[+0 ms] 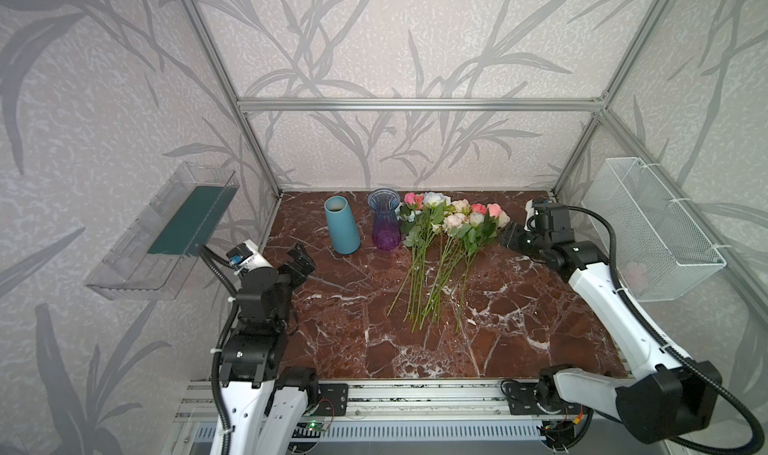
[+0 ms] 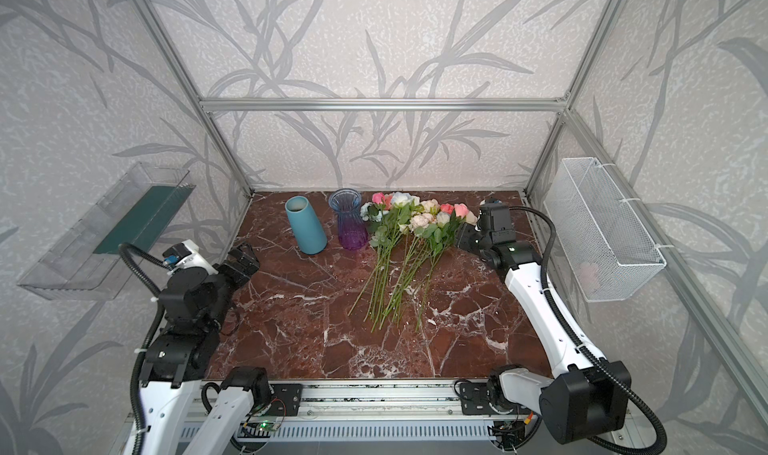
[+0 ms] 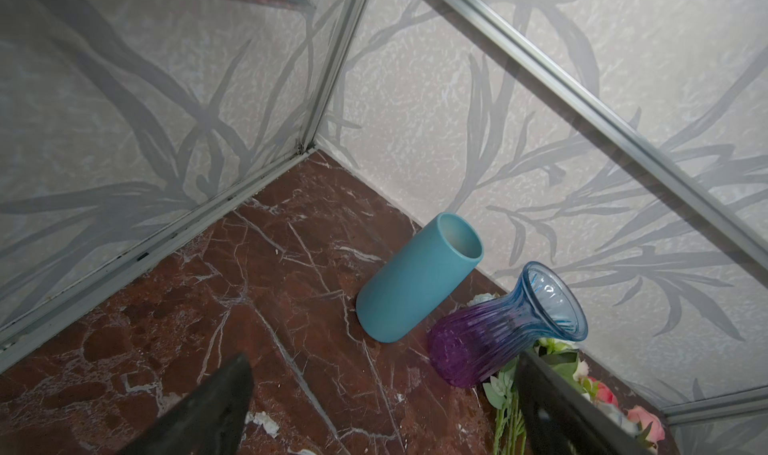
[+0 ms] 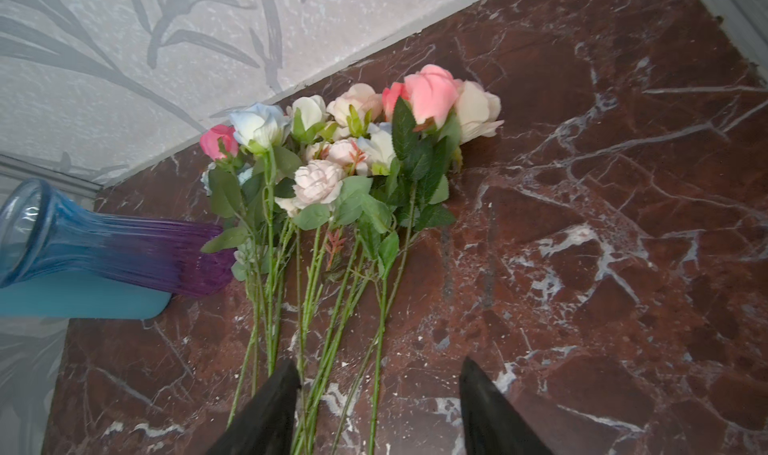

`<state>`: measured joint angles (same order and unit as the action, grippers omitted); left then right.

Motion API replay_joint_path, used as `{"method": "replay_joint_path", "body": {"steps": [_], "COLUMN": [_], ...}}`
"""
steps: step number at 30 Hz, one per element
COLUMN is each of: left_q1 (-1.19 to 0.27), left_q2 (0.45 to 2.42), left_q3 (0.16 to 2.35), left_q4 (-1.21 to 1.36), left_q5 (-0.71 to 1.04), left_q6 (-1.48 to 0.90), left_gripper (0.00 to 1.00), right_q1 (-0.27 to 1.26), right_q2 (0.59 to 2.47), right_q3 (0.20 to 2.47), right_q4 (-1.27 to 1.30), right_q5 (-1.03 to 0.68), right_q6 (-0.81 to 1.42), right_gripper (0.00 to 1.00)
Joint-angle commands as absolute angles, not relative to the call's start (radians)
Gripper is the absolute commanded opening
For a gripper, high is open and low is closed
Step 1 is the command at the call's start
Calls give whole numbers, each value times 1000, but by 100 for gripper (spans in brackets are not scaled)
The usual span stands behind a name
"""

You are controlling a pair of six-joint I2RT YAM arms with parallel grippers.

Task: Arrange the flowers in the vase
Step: 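Raise both arms and reach the right gripper toward the purple glass vase, then close the right gripper on the rim of the purple glass vase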

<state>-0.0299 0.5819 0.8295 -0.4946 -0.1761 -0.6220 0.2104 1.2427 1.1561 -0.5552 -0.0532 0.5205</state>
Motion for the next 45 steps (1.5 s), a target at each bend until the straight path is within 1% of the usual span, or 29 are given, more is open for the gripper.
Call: {"method": "replay_joint_path", "body": {"steps": [1,4,7,14,19,24,29,32,34,39,45], "left_q1": [-27,-28,-27,-27,-27,-27,-28,-27,-27,-27,-27], "left_q2": [661,701,698,665,652,635,628,632,634,633,644], "left_q3": [872,859,830,779,745,737,728,725,721,716,713], "left_q4": [-607,-645,-685,-718,-706,-714,-692,-685,-679,-676,-672], "left_q5": [-106,-41,-11,46,108,115,157,181,197,219,224], "left_q6": [-626,-652,-696,-660,-647,-630,-623,-621,-628,-627,-634], "left_gripper": [98,98,96,95,94,93,93,93,92,92,92], "right_q1": [283,362,435,561,619,656,666,664,664,655,642], "right_q2": [1303,1390,1490,1741,1932,2135,2361,2459,2486,2457,2498], "right_q3": [1265,1382,1513,1826,2065,2353,2699,2866,2891,2760,2798], "right_q4": [-637,-671,-705,-785,-855,-957,-1084,-1140,-1132,-1030,-1018], "right_q5": [-55,-31,-26,-26,-42,-27,-30,-10,3,-15,-55], "right_q6": [542,542,541,554,569,585,608,629,653,682,699], "right_gripper": [59,59,57,57,56,55,53,52,52,49,46]}}
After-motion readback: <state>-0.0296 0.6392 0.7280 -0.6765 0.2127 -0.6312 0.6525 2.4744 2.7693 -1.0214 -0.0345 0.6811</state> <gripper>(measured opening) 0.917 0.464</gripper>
